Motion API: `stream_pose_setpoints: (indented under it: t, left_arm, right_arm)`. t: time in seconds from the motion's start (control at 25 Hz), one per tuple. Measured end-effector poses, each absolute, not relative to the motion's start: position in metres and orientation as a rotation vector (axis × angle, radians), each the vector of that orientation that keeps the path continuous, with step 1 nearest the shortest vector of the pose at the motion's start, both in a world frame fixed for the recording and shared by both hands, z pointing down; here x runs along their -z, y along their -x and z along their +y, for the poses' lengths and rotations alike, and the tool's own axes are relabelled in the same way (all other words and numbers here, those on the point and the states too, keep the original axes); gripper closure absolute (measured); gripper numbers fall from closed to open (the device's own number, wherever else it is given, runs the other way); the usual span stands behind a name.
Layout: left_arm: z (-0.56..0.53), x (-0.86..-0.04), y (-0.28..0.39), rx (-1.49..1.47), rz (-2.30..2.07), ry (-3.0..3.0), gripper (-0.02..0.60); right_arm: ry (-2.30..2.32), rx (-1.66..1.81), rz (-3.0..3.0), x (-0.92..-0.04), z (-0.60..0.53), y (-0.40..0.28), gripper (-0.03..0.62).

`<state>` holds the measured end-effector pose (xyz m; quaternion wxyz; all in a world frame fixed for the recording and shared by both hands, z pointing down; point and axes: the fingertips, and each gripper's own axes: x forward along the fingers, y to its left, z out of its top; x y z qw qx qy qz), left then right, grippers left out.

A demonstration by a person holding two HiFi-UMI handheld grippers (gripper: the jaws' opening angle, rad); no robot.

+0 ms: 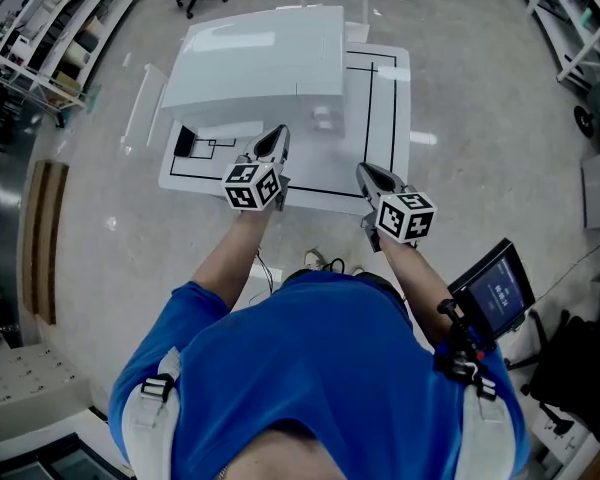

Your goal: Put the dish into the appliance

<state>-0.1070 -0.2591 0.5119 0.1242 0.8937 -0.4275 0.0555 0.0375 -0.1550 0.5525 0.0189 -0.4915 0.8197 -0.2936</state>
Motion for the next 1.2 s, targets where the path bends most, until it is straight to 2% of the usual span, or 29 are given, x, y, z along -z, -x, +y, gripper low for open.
stream_pose_setpoints:
  t: [0.56, 1.2]
  left_arm:
    - [-0.163, -0.522, 0.133, -0.126, -1.316, -2.537, 0.575]
    - [-0.145, -0.526, 0.135, -0.092, -1.326, -2.537, 0.575]
  right_arm:
    - [1.395, 0.926, 2.643, -0.557, -0.11, -0.021, 0.592]
    - [1.366, 0.886, 2.698, -0.556, -0.107, -0.014, 0.592]
